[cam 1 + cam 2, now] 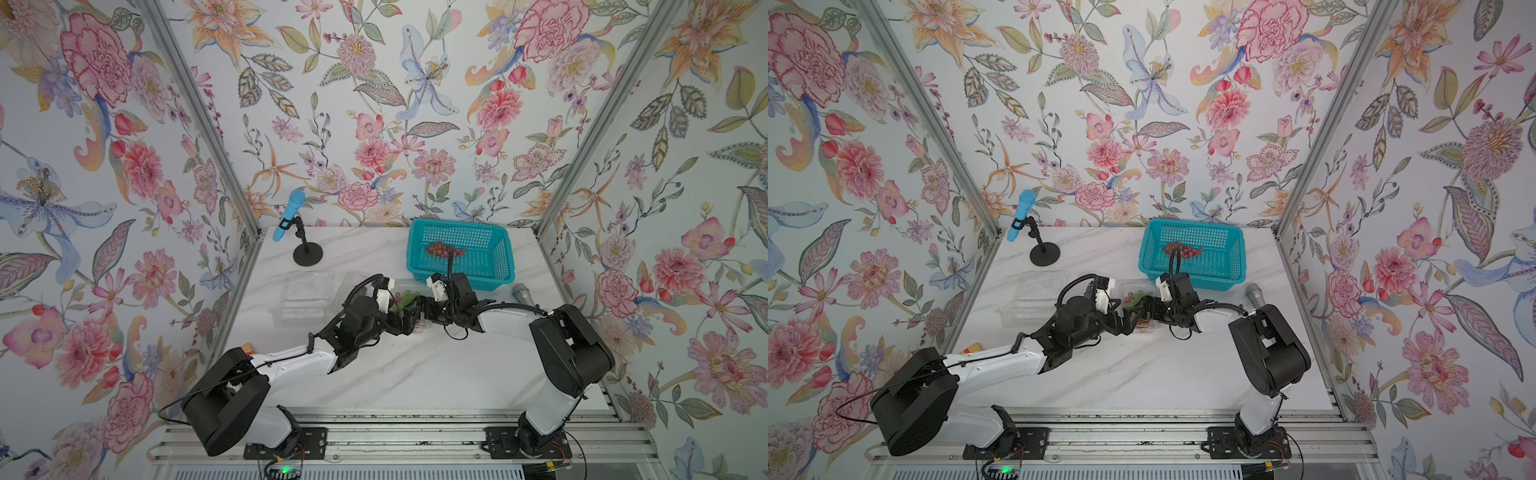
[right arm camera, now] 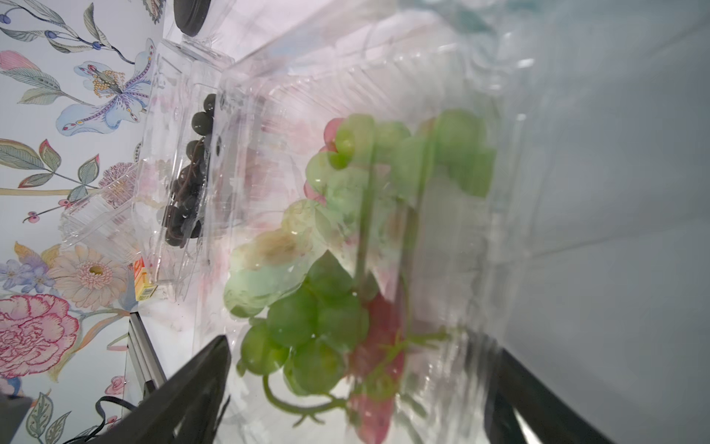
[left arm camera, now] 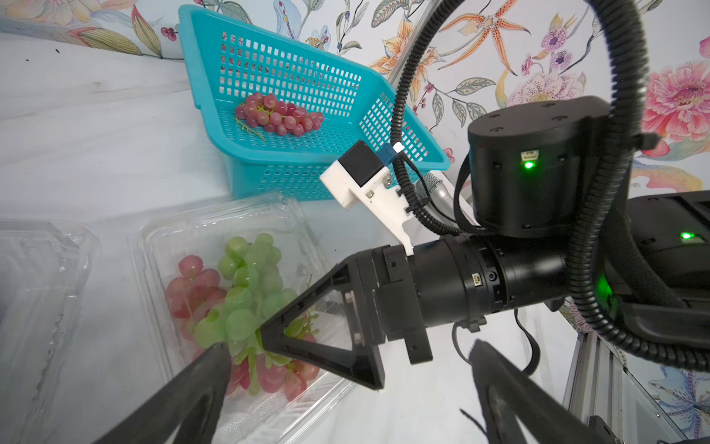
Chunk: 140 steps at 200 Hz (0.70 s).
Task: Pack grapes into containers
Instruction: Adjust the packing box at the center of the board.
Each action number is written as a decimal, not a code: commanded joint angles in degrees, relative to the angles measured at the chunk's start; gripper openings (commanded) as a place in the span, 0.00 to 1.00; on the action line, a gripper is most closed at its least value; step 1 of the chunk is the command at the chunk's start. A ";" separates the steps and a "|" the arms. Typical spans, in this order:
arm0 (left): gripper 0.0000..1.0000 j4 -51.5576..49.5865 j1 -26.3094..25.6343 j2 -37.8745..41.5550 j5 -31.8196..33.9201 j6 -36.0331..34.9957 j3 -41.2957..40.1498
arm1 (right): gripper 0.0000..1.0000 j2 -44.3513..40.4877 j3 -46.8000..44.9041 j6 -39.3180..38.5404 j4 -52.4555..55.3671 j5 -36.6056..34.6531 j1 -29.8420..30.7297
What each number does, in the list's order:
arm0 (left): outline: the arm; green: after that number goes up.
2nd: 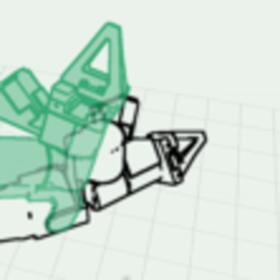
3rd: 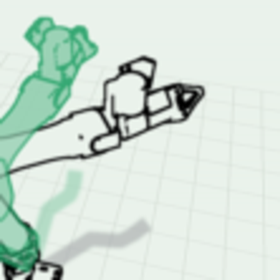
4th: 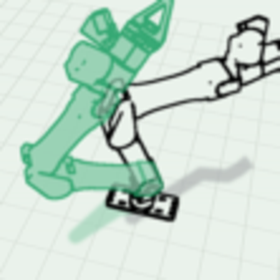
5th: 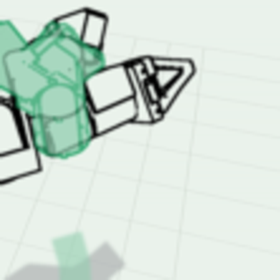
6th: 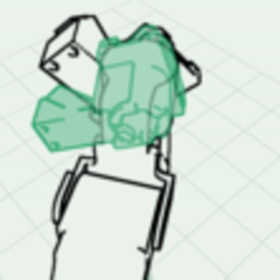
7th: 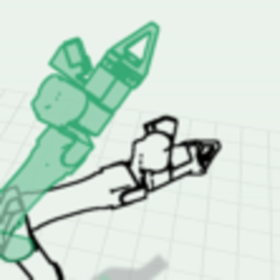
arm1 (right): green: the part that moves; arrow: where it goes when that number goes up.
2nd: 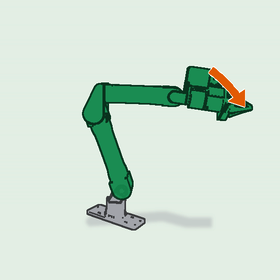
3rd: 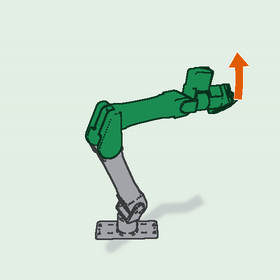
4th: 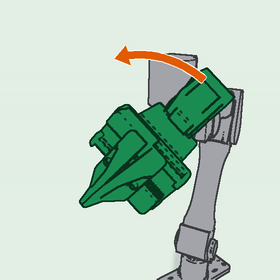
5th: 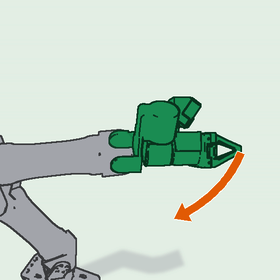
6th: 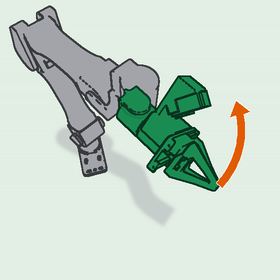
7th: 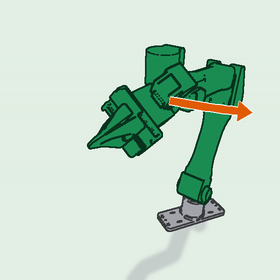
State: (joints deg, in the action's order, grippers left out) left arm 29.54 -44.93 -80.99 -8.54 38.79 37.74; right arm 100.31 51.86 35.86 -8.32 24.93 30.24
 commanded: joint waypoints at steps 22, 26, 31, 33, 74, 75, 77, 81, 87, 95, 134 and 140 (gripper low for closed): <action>1.00 2.39 1.41 -0.56 -1.58 3.04 0.38 | 0.95 -0.89 2.39 -0.22 0.66 0.56 -0.62; 1.00 3.07 1.50 -0.86 -1.80 3.46 0.40 | 0.95 -1.26 2.06 -0.31 0.67 0.56 -0.96; 1.00 3.65 1.51 -1.21 -1.83 4.06 0.54 | 0.95 -1.69 1.53 -0.35 0.68 0.60 -1.47; 1.00 3.83 1.57 -1.37 -1.84 4.27 0.59 | 0.95 -1.87 1.30 -0.35 0.67 0.64 -1.64; 1.00 8.34 1.95 -5.53 -3.36 7.61 3.86 | 0.95 -4.68 -3.01 -0.38 -0.25 1.42 -3.68; 1.00 8.43 1.95 -5.69 -3.48 7.70 3.98 | 0.95 -4.77 -3.13 -0.41 -0.32 1.39 -3.73; 1.00 8.67 1.99 -5.98 -3.63 7.88 4.20 | 0.95 -4.91 -3.33 -0.43 -0.46 1.36 -3.73; 1.00 9.00 2.01 -6.55 -3.94 8.21 4.77 | 0.95 -5.30 -3.87 -0.41 -0.65 1.38 -3.86; 1.00 9.36 2.04 -7.36 -4.39 8.58 5.68 | 0.95 -5.83 -4.52 -0.28 -1.18 1.27 -3.95; 1.00 9.57 2.04 -8.22 -4.96 8.93 6.85 | 0.94 -6.47 -5.55 -0.22 -1.60 1.29 -4.05; 1.00 12.39 2.28 -12.85 -5.89 11.41 7.93 | 0.94 -8.29 -8.89 -0.44 -3.51 1.76 -4.04; 1.00 12.83 2.28 -13.21 -6.03 11.74 7.67 | 0.94 -8.29 -9.09 -0.43 -3.54 1.87 -4.00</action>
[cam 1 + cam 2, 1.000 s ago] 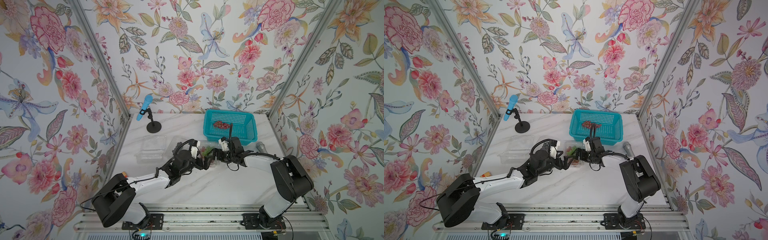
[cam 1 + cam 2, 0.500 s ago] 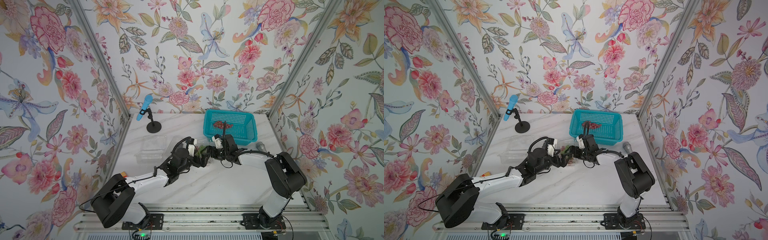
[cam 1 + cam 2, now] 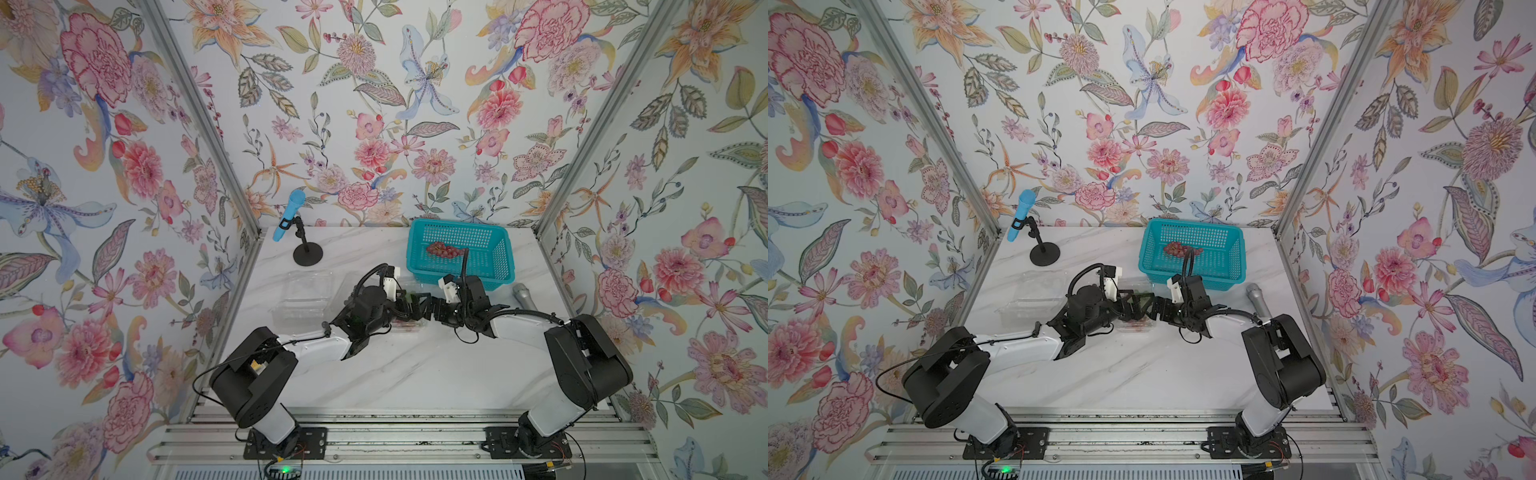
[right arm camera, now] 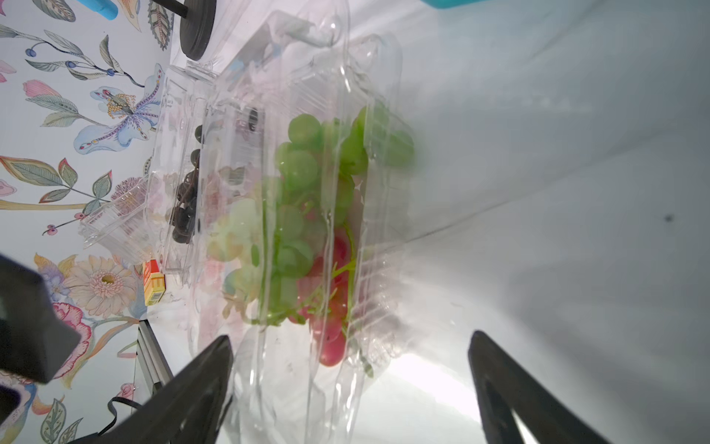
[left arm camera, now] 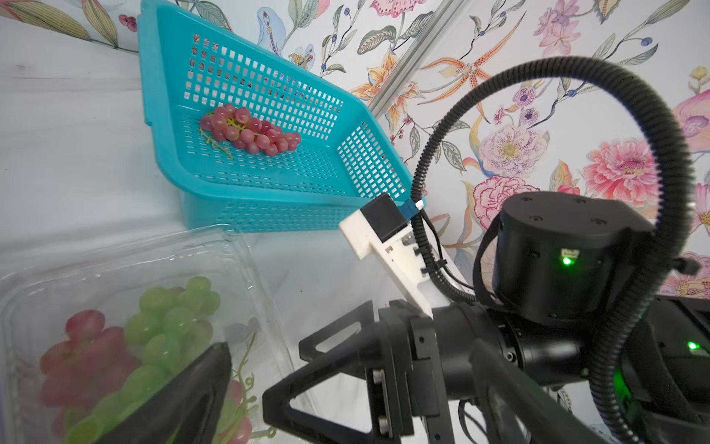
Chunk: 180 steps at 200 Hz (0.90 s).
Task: Pack grapes into containers
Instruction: Adjust the packing box at the center of the board, then close the packing box at the center of the board.
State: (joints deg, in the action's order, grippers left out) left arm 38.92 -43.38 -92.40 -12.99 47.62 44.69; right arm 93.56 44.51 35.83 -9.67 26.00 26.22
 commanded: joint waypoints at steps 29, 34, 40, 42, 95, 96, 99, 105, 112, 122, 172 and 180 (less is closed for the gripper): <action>1.00 4.73 0.83 -3.24 -2.12 3.71 -0.55 | 0.94 -1.60 -3.06 -0.19 -2.97 0.91 0.23; 1.00 4.45 0.78 -3.31 -2.05 3.49 -0.59 | 0.94 -1.71 -3.27 -0.10 -3.15 0.89 0.30; 1.00 4.34 0.84 -3.48 -2.04 3.37 -0.80 | 0.94 -1.88 -3.52 -0.05 -3.32 0.87 0.33; 1.00 4.35 0.79 -3.46 -2.04 3.36 -0.89 | 0.94 -1.95 -3.61 0.01 -3.40 0.82 0.39; 1.00 4.24 0.81 -3.31 -1.95 3.41 -2.53 | 0.94 -4.70 -5.38 0.03 -3.91 0.95 0.77; 1.00 4.28 0.87 -3.27 -1.95 3.43 -2.56 | 0.94 -4.70 -5.44 0.07 -4.02 0.92 0.77; 1.00 4.32 0.87 -3.31 -2.07 3.49 -2.66 | 0.93 -4.81 -5.53 0.10 -3.96 0.98 0.77; 1.00 4.45 0.92 -3.25 -2.33 3.53 -2.76 | 0.93 -5.03 -5.70 0.11 -3.97 0.97 0.77; 1.00 4.55 0.92 -3.26 -2.39 3.62 -2.85 | 0.93 -5.13 -5.90 0.20 -4.16 1.25 0.82; 1.00 4.85 0.92 -3.29 -2.34 3.89 -3.15 | 0.93 -5.44 -6.30 0.28 -4.34 1.64 0.85; 1.00 5.04 0.92 -3.93 -2.65 3.99 -2.98 | 0.87 -7.83 -10.06 1.43 -8.14 3.49 1.19; 1.00 4.94 0.92 -4.02 -2.73 3.97 -2.89 | 0.86 -8.05 -10.51 1.43 -8.45 3.44 1.29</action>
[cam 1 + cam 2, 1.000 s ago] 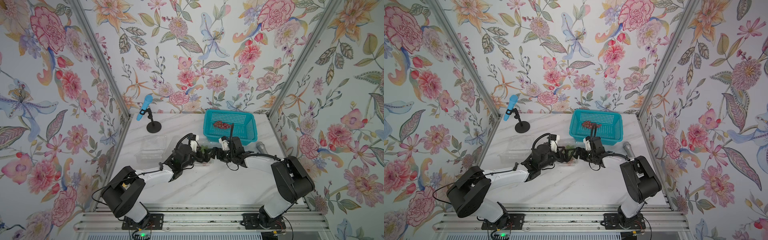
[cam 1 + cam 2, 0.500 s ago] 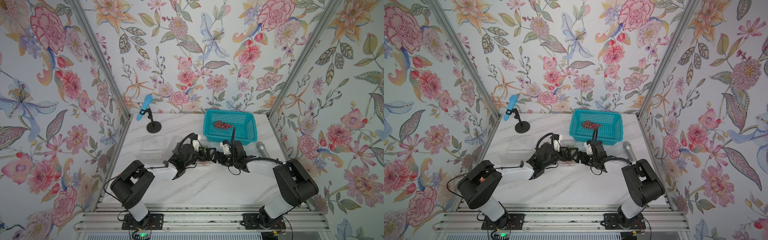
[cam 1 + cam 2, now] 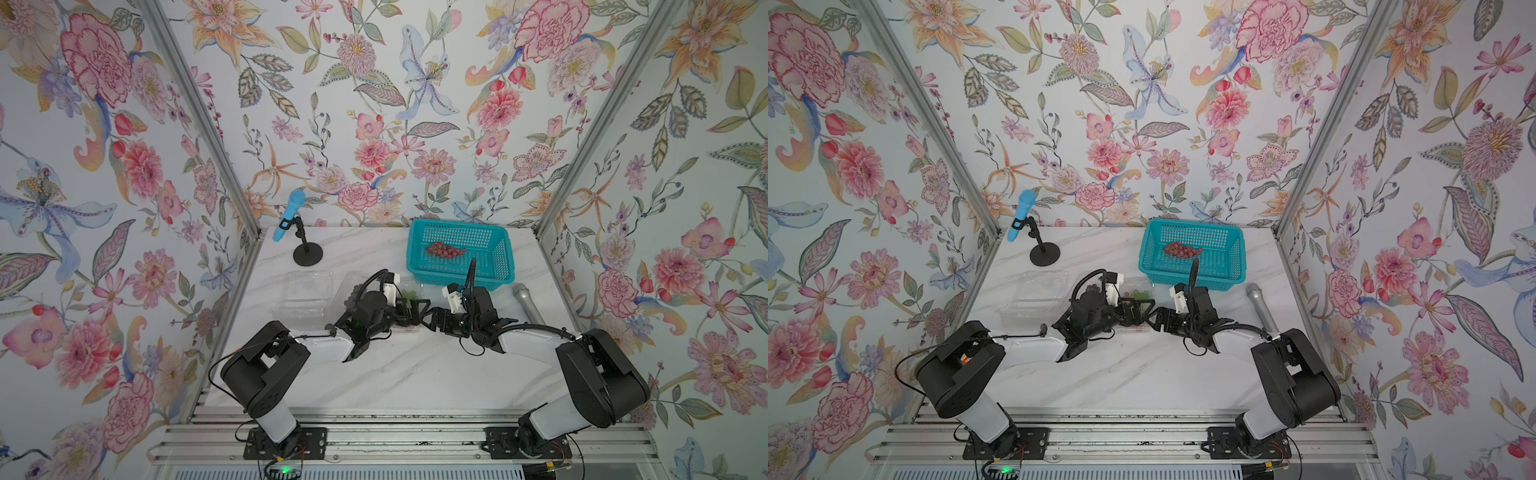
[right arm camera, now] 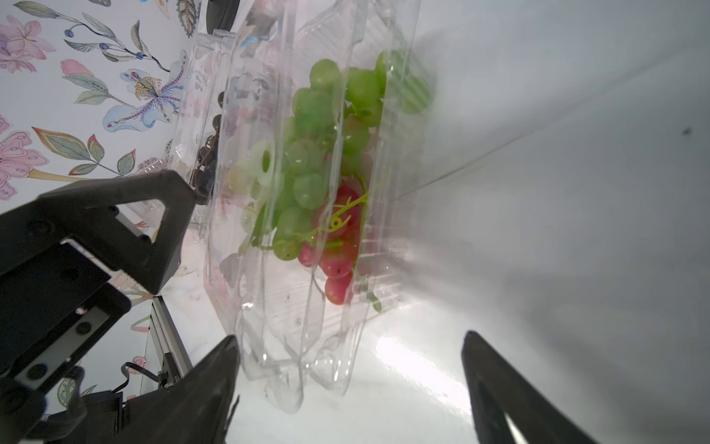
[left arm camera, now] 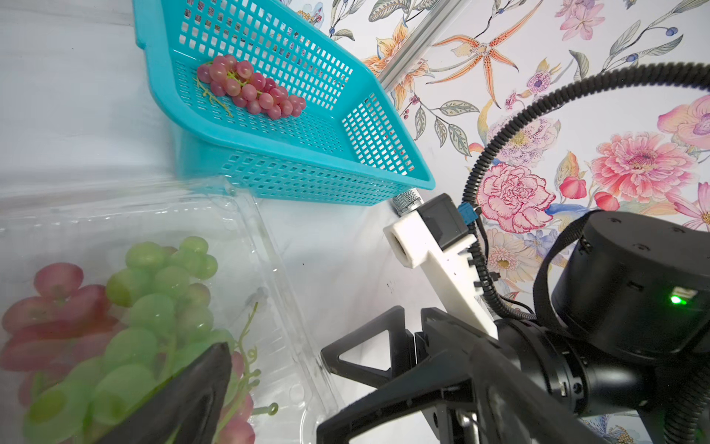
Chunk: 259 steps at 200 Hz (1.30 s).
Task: Pack grapes into containers
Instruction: Close the packing box at the center of the board.
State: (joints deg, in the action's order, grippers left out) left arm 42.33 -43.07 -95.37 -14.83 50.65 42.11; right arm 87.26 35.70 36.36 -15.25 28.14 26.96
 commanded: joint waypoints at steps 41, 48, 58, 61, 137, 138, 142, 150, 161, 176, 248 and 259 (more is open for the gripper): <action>1.00 1.44 0.57 -1.15 -0.80 0.64 -0.45 | 0.76 -1.01 -3.98 2.41 -7.94 2.16 0.73; 1.00 1.28 0.62 -1.07 -0.80 0.53 -0.53 | 0.74 -0.79 -4.35 2.91 -8.98 2.67 0.60; 1.00 0.94 0.68 -1.14 -0.80 0.48 -0.68 | 0.71 -0.83 -5.03 3.89 -11.01 3.29 0.27; 1.00 0.85 0.63 -1.20 -0.81 0.35 -0.64 | 0.70 -0.84 -5.22 4.24 -11.56 3.46 0.12; 1.00 0.02 0.44 -2.82 -1.17 0.40 -0.15 | 0.57 -1.70 -7.23 7.14 -16.95 6.18 -3.84; 1.00 0.03 0.44 -2.86 -1.17 0.40 -0.17 | 0.57 -1.59 -7.23 7.19 -16.98 6.20 -3.84; 1.00 0.08 0.44 -2.95 -1.04 0.41 -0.10 | 0.56 -1.43 -7.12 7.30 -17.20 6.22 -3.74; 1.00 0.06 0.44 -3.20 -0.86 0.58 0.07 | 0.55 -0.78 -7.05 7.41 -17.57 6.41 -3.59; 1.00 0.04 0.33 -3.56 -0.97 0.81 0.57 | 0.53 0.10 -6.96 7.75 -18.57 6.56 -3.34; 1.00 -0.38 0.18 -3.75 -0.99 0.85 1.21 | 0.50 1.25 -7.20 8.77 -20.57 6.58 -3.06; 1.00 -1.84 0.00 -3.39 -0.29 0.50 0.98 | 0.39 3.08 -8.76 10.30 -24.34 6.84 -1.58; 1.00 -1.79 -0.09 -3.33 -0.16 0.59 0.70 | 0.37 3.15 -9.09 10.39 -24.67 6.86 -1.47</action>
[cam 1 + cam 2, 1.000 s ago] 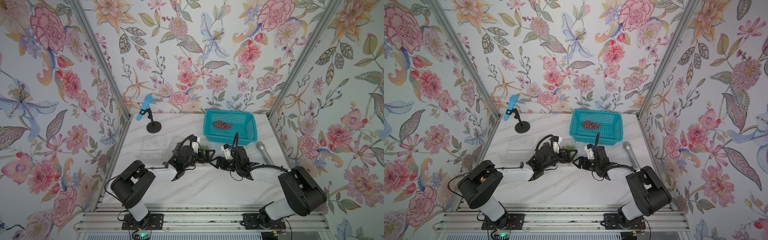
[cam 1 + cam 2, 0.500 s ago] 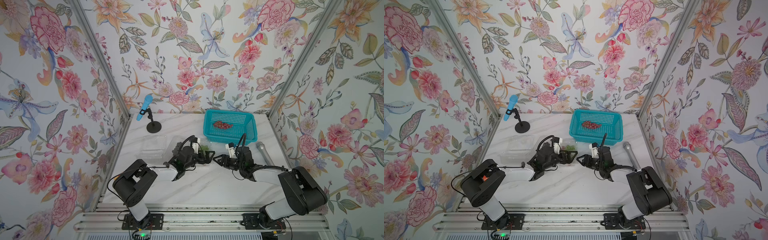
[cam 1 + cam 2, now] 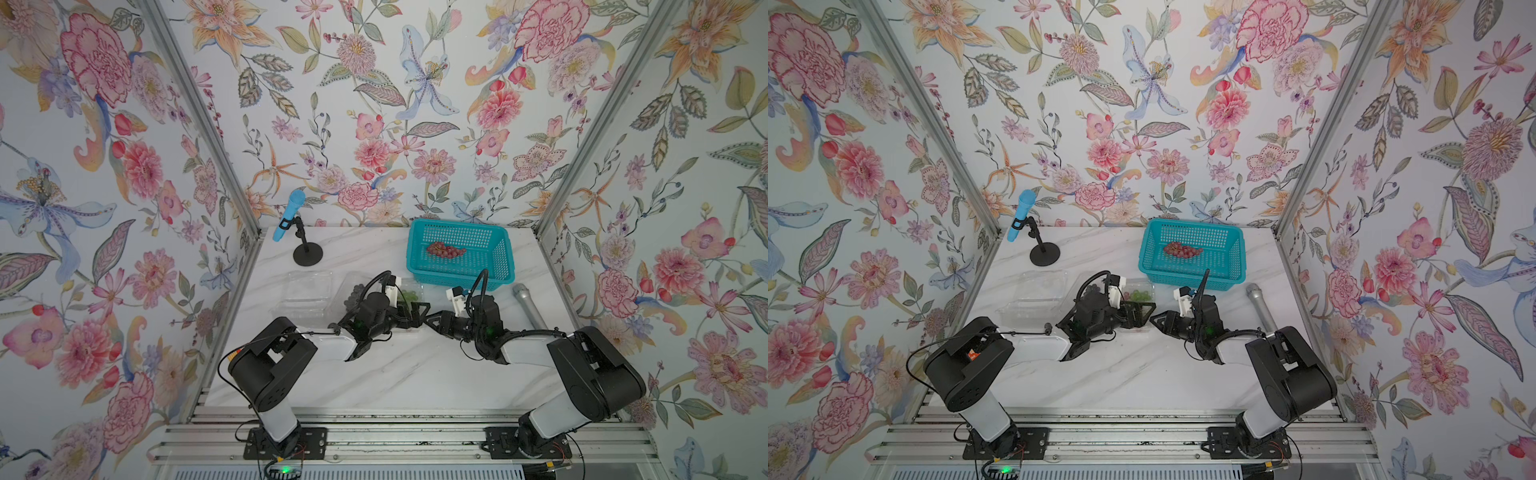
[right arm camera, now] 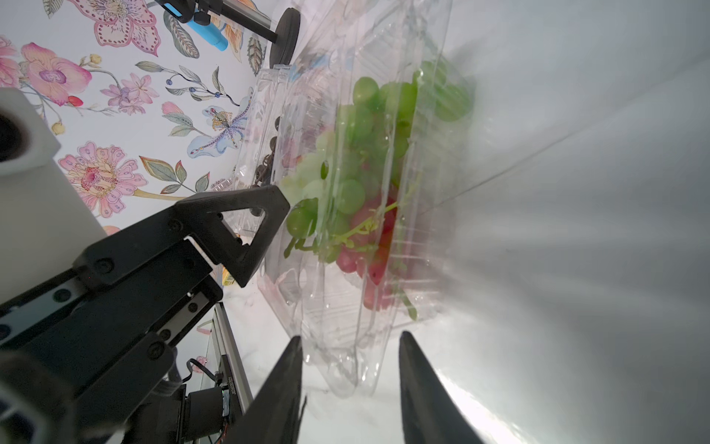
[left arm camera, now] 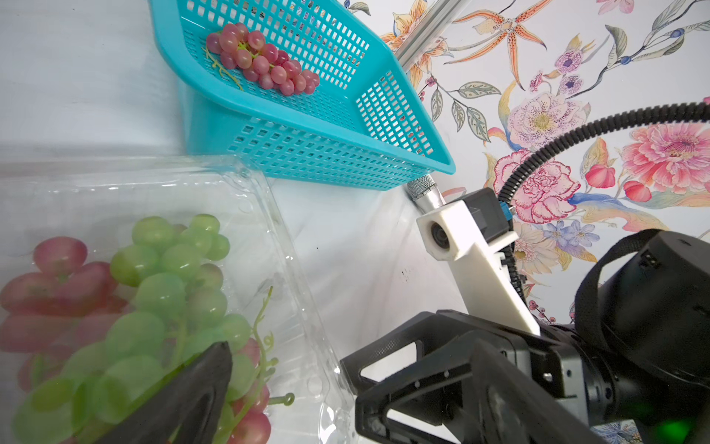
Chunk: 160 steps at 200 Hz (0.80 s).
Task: Pack grapes into containers
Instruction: Close the packing box at the center of the board.
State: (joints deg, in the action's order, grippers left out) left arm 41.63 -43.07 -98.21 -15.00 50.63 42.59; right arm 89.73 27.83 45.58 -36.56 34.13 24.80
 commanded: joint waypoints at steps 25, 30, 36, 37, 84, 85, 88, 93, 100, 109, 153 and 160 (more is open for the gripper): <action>1.00 -1.12 -0.18 -0.31 0.29 0.54 -0.20 | 0.35 1.22 -1.84 1.24 -4.30 0.84 0.69; 1.00 -1.25 -0.18 -0.30 0.25 0.55 -0.22 | 0.35 1.53 -1.90 1.34 -4.68 0.85 0.69; 1.00 -1.28 -0.17 -0.31 0.25 0.46 -0.22 | 0.35 1.86 -1.91 1.56 -5.17 0.98 0.69; 1.00 -1.28 -0.17 -0.35 0.25 0.44 -0.22 | 0.35 1.90 -1.91 1.63 -5.27 1.00 0.69; 1.00 -1.72 -0.25 -0.54 0.65 0.31 -0.14 | 0.32 4.25 -1.91 2.80 -8.15 1.73 0.69; 1.00 -1.72 -0.25 -0.56 0.62 0.28 -0.14 | 0.32 4.28 -1.91 2.82 -8.17 1.73 0.69; 1.00 -1.72 -0.26 -0.57 0.63 0.23 -0.14 | 0.32 4.47 -1.90 2.89 -8.31 1.81 0.69; 1.00 -1.66 -0.26 -0.56 0.64 0.31 -0.14 | 0.32 4.70 -1.83 2.93 -8.51 1.90 0.69; 1.00 -1.67 -0.22 -0.66 0.65 0.27 -0.06 | 0.32 4.91 -1.69 3.01 -8.70 1.99 0.69; 1.00 -1.60 -0.26 -0.84 0.51 0.32 -0.05 | 0.31 5.15 -1.51 3.08 -8.79 2.08 0.69; 1.00 -1.81 -0.44 -0.96 0.78 0.28 0.13 | 0.29 5.27 -1.11 3.95 -9.79 2.34 0.78; 1.00 -1.81 -0.44 -1.08 0.77 0.27 0.13 | 0.28 5.44 -1.12 4.23 -10.20 2.47 0.85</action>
State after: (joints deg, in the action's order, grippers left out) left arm 41.58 -43.13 -98.21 -14.76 50.61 42.57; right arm 94.19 26.41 48.36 -43.59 35.83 25.12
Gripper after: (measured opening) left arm 0.997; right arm 0.290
